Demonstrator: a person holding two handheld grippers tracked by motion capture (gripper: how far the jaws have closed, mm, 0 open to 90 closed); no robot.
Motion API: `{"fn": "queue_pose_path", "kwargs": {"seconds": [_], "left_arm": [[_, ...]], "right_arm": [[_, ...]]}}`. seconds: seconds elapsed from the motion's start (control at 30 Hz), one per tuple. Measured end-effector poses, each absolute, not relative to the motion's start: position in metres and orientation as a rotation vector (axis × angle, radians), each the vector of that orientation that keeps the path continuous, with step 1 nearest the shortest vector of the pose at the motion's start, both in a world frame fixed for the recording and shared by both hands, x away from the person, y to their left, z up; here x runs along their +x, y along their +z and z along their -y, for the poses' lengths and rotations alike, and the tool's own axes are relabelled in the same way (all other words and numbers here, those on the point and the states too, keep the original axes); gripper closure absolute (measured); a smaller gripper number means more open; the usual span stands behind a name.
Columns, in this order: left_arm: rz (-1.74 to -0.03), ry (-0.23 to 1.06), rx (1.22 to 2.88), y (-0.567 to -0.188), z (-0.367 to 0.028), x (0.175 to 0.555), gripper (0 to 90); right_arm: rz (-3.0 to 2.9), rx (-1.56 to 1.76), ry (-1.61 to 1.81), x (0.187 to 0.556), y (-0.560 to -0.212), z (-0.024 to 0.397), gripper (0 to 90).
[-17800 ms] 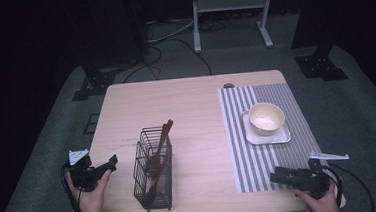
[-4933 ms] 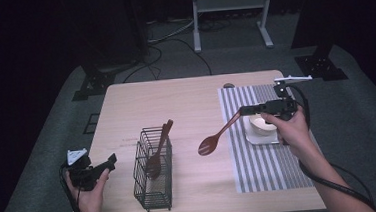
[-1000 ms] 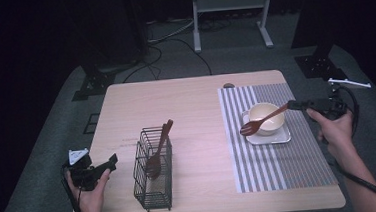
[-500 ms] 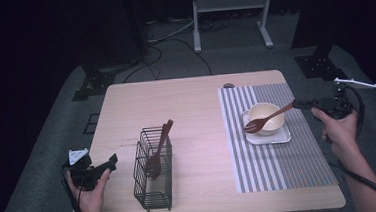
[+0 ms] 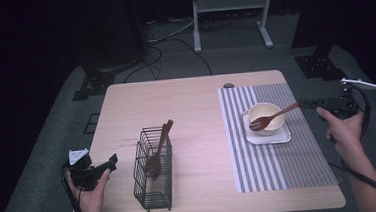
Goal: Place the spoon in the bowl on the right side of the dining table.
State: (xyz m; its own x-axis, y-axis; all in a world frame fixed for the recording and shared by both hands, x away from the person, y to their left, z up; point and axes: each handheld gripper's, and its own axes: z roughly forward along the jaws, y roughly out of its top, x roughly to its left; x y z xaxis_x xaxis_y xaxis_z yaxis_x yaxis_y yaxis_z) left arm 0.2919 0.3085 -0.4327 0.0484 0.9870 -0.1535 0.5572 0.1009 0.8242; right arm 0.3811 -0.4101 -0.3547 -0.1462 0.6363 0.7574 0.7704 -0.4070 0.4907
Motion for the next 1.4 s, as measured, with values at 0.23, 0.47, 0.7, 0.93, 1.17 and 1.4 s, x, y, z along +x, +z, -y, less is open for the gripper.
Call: {"fn": "queue_pose_path", "kwargs": {"seconds": [0.23, 0.47, 0.7, 0.93, 1.17, 1.4], "left_arm": [[-1.608, 0.704, 1.554, -0.433, -0.308, 0.292, 3.8], [-1.608, 0.703, 1.553, -0.433, -0.308, 0.292, 3.8], [-1.608, 0.703, 1.555, -0.433, -0.308, 0.292, 3.9], [-1.608, 0.703, 1.556, -0.433, -0.308, 0.292, 3.9], [-1.608, 0.703, 1.557, -0.433, -0.308, 0.292, 3.8], [-1.606, 0.702, 1.560, -0.433, -0.308, 0.292, 3.9]], "right_arm": [[1.614, -1.996, -1.606, 0.380, -0.356, 0.417, 83.1], [1.608, -2.013, -1.611, 0.379, -0.356, 0.420, 83.1], [1.593, -2.038, -1.615, 0.377, -0.356, 0.425, 83.1], [1.586, -2.056, -1.615, 0.376, -0.359, 0.428, 83.1], [1.581, -2.071, -1.620, 0.375, -0.360, 0.430, 83.1], [1.568, -2.085, -1.617, 0.376, -0.364, 0.432, 83.0]]}}
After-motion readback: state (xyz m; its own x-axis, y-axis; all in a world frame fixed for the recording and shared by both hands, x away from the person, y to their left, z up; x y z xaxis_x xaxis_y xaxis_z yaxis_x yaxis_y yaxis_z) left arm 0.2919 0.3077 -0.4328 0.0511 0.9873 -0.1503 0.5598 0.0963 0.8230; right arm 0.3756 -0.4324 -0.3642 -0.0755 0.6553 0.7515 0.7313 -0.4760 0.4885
